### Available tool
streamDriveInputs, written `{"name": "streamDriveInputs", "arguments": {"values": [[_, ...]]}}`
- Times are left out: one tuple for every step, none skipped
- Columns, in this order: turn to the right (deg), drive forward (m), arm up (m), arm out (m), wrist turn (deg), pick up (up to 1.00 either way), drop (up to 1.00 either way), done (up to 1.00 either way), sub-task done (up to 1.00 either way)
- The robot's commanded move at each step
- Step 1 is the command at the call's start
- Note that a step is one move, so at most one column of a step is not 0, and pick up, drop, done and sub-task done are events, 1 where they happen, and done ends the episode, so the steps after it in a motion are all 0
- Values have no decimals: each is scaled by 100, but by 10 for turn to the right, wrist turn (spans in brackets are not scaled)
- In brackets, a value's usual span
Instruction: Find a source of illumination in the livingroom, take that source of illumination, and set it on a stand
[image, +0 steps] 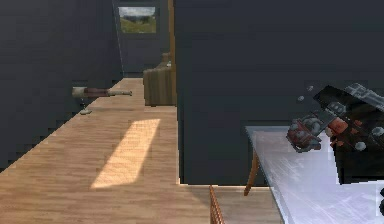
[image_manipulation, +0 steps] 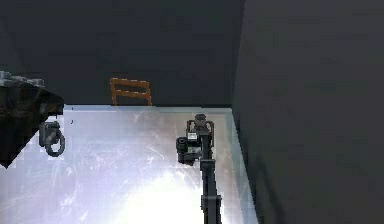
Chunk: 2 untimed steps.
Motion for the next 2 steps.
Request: {"name": "streamDriveInputs", "arguments": {"values": [[0,0,0,0,0,100,0,0,0],[0,0,10,0,0,0,0,0,0]]}}
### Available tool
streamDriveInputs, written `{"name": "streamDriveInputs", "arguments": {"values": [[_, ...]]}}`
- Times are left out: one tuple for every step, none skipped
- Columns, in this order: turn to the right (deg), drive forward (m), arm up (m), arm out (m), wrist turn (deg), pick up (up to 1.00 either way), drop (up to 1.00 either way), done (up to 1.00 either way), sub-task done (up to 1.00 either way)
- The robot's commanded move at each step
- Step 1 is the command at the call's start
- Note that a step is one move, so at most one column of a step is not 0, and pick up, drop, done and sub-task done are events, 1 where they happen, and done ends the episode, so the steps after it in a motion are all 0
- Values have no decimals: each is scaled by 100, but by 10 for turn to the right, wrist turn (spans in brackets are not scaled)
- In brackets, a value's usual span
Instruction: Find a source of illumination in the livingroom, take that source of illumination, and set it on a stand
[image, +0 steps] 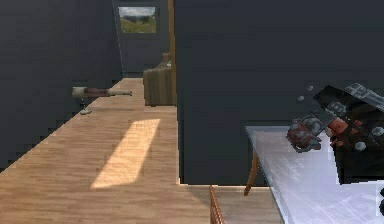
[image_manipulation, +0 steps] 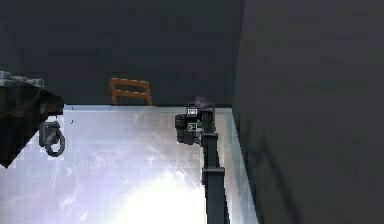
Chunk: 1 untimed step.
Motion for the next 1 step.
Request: {"name": "streamDriveInputs", "arguments": {"values": [[0,0,22,0,0,0,0,0,0]]}}
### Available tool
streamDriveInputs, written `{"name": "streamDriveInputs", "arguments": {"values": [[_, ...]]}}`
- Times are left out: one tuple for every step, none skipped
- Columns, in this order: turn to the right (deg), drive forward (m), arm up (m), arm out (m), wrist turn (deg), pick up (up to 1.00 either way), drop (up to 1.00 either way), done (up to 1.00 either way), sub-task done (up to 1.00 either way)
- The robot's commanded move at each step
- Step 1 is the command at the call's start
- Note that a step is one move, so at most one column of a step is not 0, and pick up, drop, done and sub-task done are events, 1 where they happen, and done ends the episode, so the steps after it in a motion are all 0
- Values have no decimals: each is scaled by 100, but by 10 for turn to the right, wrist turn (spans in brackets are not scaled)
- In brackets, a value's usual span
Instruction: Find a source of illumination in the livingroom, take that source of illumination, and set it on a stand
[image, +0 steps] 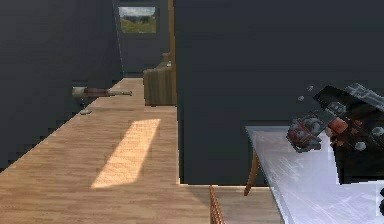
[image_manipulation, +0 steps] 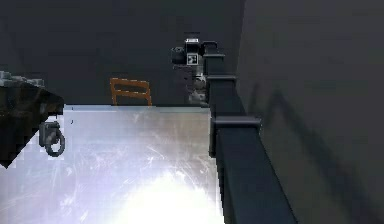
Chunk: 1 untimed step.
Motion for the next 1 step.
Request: {"name": "streamDriveInputs", "arguments": {"values": [[0,0,0,0,-450,0,0,0,0]]}}
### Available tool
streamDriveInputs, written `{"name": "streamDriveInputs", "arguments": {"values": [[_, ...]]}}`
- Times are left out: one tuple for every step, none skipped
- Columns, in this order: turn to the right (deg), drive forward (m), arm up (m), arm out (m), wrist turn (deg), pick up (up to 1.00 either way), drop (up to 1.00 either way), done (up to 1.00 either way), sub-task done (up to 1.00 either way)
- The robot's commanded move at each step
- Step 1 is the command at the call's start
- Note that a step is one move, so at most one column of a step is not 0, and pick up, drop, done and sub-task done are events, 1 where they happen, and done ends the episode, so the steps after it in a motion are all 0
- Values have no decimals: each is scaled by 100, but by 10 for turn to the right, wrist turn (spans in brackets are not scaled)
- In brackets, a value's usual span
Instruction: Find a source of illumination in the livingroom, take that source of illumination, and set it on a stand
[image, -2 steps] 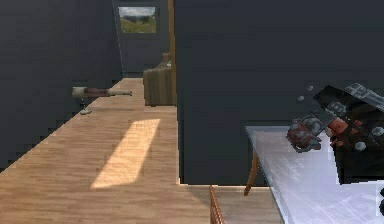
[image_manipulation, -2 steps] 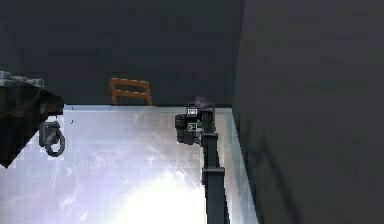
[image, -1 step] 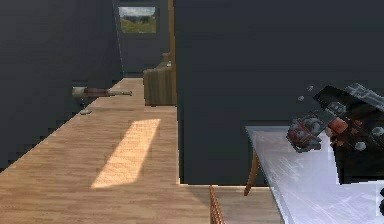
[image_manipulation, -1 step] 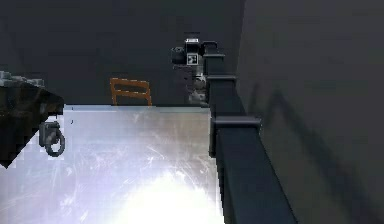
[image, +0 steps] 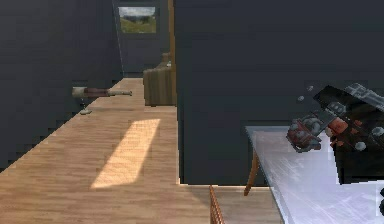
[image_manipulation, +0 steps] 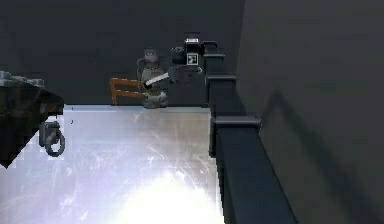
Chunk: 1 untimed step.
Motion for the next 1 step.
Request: {"name": "streamDriveInputs", "arguments": {"values": [[0,0,0,0,-450,0,0,0,0]]}}
